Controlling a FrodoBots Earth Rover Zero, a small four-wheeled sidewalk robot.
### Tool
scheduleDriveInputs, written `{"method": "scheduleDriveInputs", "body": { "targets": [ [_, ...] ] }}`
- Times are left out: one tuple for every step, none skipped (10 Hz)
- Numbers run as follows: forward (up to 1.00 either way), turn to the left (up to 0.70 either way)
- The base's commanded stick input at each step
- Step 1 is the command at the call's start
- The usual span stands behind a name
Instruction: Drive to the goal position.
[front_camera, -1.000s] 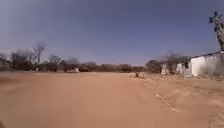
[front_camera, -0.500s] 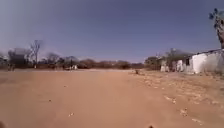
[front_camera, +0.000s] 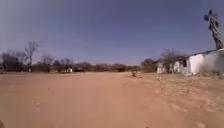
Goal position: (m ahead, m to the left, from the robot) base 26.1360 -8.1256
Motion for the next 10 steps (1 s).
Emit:
{"method": "scheduleDriveInputs", "body": {
  "targets": [
    [1.00,0.00],
    [1.00,0.00],
    [1.00,0.00],
    [1.00,0.00],
    [1.00,0.00],
    [1.00,0.00],
    [1.00,0.00],
    [1.00,0.00],
    [1.00,0.00],
    [1.00,0.00]
  ]
}}
